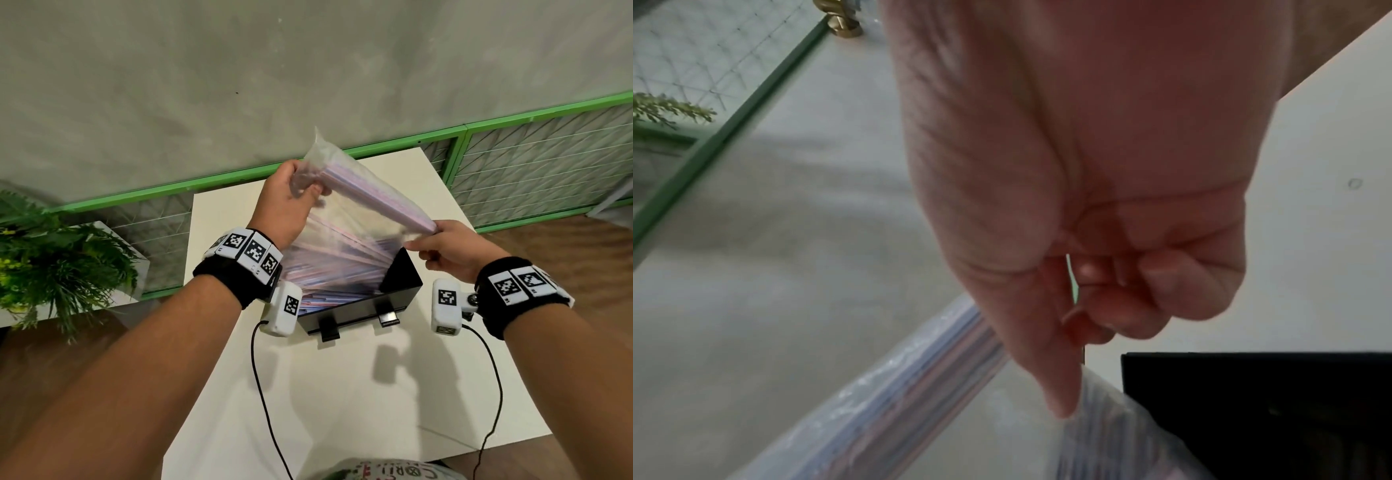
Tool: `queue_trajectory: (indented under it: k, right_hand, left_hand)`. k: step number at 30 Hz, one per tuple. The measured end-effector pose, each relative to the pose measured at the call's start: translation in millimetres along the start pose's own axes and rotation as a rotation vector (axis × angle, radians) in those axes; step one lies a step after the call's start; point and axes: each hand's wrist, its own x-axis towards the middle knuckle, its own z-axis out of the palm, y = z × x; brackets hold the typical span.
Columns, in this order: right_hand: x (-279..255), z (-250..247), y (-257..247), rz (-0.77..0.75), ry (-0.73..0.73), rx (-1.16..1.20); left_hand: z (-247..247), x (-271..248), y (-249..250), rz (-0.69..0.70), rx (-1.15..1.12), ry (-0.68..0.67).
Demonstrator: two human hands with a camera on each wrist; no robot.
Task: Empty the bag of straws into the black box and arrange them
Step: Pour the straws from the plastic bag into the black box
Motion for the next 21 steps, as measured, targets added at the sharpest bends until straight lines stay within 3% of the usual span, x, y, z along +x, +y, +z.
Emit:
queue_trajectory:
  k: [10,16,21]
  right_hand:
    - [3.3,9.8,9.6,0.119,-0.133,-0.069]
    - [10.8,15.7,6.2,-0.041,0.048,-0.155]
    - [11.1,12.9,8.1,-0.126,0.185,-0.067]
  left_hand:
    - [-7.1,1.9,-1.2,-0.024,-0.121,0.060]
    - [-6.1,3.6,-4.0,-0.022,-0.141,0.066]
    - [-6.2,5.6,-6.0,-0.017,-0.153,0.056]
